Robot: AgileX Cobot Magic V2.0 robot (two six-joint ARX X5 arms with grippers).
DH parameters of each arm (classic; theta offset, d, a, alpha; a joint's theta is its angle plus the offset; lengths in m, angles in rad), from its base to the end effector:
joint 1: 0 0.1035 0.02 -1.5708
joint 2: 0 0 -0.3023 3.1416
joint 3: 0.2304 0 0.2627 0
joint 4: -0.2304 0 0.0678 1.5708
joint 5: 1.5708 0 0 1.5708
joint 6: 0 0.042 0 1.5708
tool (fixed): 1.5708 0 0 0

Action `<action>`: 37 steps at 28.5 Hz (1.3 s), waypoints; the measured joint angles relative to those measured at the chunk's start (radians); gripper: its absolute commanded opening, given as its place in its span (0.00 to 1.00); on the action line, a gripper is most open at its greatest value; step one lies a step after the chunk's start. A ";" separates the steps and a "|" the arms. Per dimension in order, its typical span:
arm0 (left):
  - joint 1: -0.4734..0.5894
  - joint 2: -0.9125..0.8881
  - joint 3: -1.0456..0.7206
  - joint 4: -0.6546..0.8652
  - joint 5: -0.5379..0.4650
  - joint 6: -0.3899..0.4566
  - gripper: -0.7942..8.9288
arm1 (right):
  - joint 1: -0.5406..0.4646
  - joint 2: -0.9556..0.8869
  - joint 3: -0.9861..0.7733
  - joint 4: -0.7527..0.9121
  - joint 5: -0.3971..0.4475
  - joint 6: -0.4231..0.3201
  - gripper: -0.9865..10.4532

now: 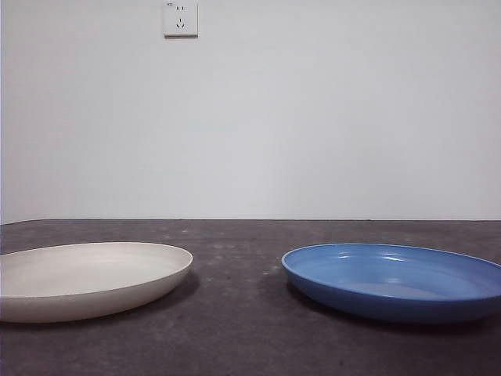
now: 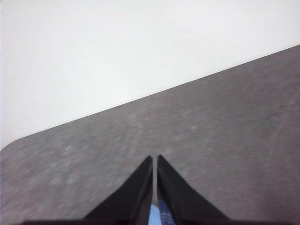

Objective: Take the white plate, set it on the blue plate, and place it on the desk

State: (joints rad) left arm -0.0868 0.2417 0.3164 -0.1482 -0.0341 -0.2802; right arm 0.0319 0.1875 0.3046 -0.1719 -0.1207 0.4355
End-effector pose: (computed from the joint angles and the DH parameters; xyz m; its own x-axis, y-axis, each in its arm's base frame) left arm 0.0863 -0.0061 0.2467 0.9959 -0.0524 -0.0734 0.0305 0.9614 -0.2734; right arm 0.0791 0.0076 0.2433 0.9869 0.1520 -0.0544 -0.1146 0.8969 0.4272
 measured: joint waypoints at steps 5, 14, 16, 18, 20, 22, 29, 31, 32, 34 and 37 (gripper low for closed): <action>-0.003 0.114 0.183 -0.073 0.074 -0.001 0.10 | 0.000 0.117 0.181 -0.148 -0.105 0.008 0.10; -0.044 0.267 0.475 -0.279 0.256 0.001 0.10 | 0.006 0.320 0.497 -0.442 -0.337 -0.051 0.10; -0.077 0.288 0.509 -0.307 0.298 0.001 0.10 | 0.031 0.346 0.542 -0.466 -0.383 -0.063 0.10; -0.110 0.303 0.531 -0.336 0.314 0.001 0.10 | 0.068 0.360 0.571 -0.476 -0.409 -0.071 0.10; -0.144 0.309 0.540 -0.347 0.321 0.001 0.10 | 0.111 0.365 0.587 -0.490 -0.435 -0.080 0.10; -0.177 0.311 0.541 -0.357 0.322 0.001 0.10 | 0.146 0.366 0.592 -0.510 -0.465 -0.093 0.10; -0.224 0.294 0.541 -0.372 0.328 0.001 0.10 | 0.164 0.366 0.592 -0.638 -0.516 -0.154 0.10; -0.225 0.284 0.541 -0.372 0.328 0.001 0.10 | 0.164 0.366 0.592 -0.680 -0.517 -0.179 0.10; -0.225 0.279 0.541 -0.372 0.328 0.001 0.11 | 0.164 0.366 0.592 -0.695 -0.518 -0.190 0.10; -0.225 0.272 0.541 -0.372 0.329 0.001 0.11 | 0.164 0.366 0.592 -0.712 -0.518 -0.211 0.10; -0.225 0.268 0.542 -0.389 0.329 0.001 0.18 | 0.164 0.366 0.592 -0.711 -0.519 -0.232 0.10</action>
State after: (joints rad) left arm -0.3119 0.5098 0.8585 -0.5373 0.2947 -0.2794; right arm 0.1963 0.5533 0.8967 -0.8833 -0.6395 0.2039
